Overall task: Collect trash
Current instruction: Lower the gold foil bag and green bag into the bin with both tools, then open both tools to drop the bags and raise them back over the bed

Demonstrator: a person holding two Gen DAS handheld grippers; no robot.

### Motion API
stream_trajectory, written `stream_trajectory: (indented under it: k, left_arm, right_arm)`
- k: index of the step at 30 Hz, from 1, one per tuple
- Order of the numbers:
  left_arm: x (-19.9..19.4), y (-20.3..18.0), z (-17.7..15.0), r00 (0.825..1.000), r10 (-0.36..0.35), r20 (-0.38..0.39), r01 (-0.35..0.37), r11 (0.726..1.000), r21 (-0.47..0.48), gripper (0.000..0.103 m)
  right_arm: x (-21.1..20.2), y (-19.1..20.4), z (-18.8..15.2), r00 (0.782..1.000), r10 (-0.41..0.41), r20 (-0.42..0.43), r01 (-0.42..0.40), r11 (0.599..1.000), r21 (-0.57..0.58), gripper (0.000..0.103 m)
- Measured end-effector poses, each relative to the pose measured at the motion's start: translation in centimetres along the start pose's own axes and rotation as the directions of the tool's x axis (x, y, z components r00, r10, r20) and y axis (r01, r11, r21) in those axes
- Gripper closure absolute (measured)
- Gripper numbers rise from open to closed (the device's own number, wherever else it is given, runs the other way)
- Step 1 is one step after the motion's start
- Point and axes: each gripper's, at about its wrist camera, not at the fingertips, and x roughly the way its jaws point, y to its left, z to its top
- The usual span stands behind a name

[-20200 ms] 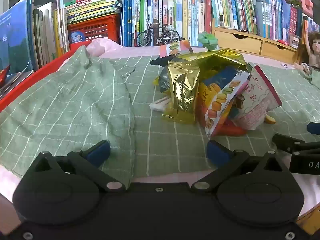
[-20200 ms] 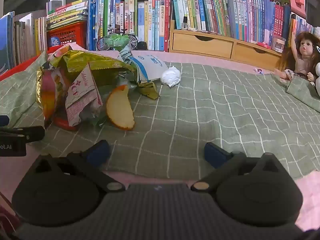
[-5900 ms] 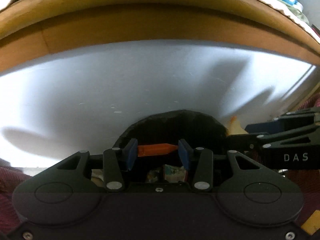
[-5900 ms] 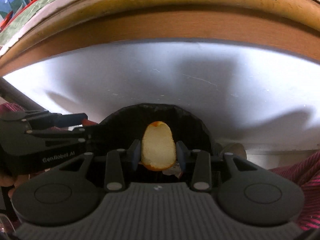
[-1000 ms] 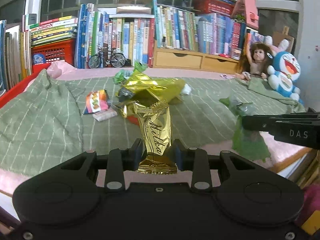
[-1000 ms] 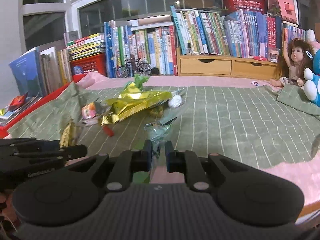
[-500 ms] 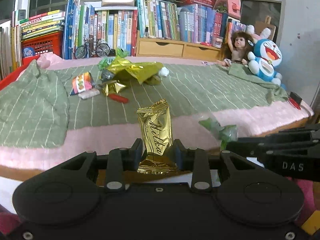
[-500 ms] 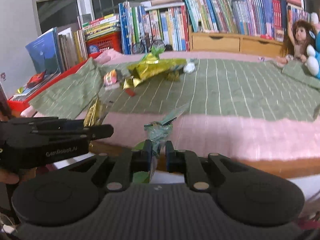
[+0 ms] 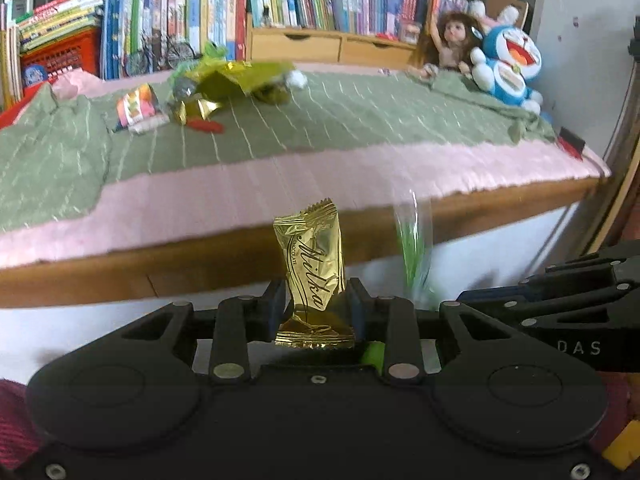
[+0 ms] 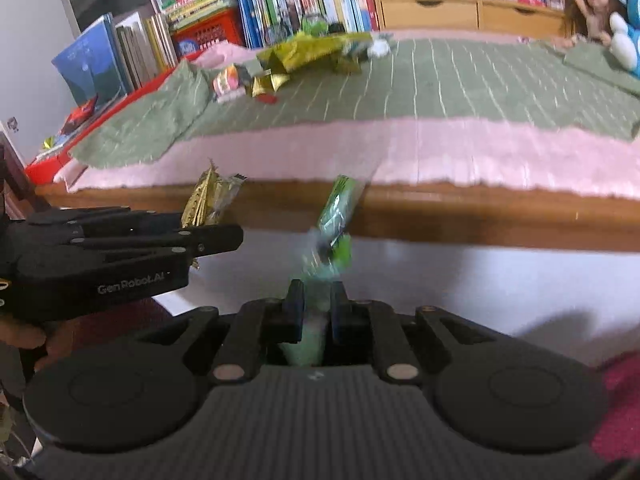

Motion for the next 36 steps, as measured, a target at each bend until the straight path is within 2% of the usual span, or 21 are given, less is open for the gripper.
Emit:
stream_trajectory:
  k: [9,21,23,26,29,32,33,35,36]
  left_arm:
    - [2.7,-0.6,-2.2,0.991,-0.033,-0.131,0.035,0.999,0.011,0.072]
    - [6.5,-0.5,-4.8,0.946,-0.074,-0.316,0.072,0.997,-0.018,0.071]
    - [6.8,-0.6,-5.1,0.94,-0.073,-0.334,0.071,0.997,-0.017,0.059]
    - [7.1,-0.5,-5.2,0.937,-0.066,-0.343,0.065,0.998,-0.016,0.046]
    - [7.3,-0.5,-5.3,0.935,-0.059,-0.349,0.058,0.998,-0.015,0.038]
    - [7.3,-0.6,-5.2,0.937,-0.055,-0.344,0.053,0.998,-0.016,0.031]
    - [7.2,-0.7,-5.2,0.938,-0.052,-0.342,0.049,0.999,-0.017,0.031]
    - [6.8,-0.8,-5.0,0.942,-0.049,-0.332,0.047,0.999,-0.015,0.03]
    - [6.6,-0.9,-4.9,0.944,-0.048,-0.325,0.046,0.999,-0.015,0.029]
  right_arm:
    - [1.6,-0.9,-1.5,0.996,0.002,-0.092,0.006,0.997,0.08,0.087]
    - [2.8,-2.0,-2.2,0.988,-0.014,-0.153,0.033,0.992,0.125,0.087]
    - [2.9,-2.1,-2.2,0.987,-0.013,-0.157,0.034,0.991,0.132,0.085]
    - [3.2,-2.1,-2.1,0.987,-0.016,-0.16,0.038,0.99,0.139,0.081]
    - [3.3,-2.1,-2.1,0.987,-0.02,-0.16,0.043,0.989,0.142,0.081]
    - [3.4,-2.0,-2.0,0.987,-0.022,-0.158,0.045,0.989,0.143,0.069]
    - [3.3,-2.1,-2.0,0.987,-0.022,-0.156,0.045,0.989,0.143,0.062]
    - [3.3,-2.0,-1.9,0.988,-0.019,-0.151,0.041,0.989,0.142,0.058]
    - [3.2,-2.0,-1.8,0.989,-0.015,-0.147,0.036,0.989,0.141,0.053]
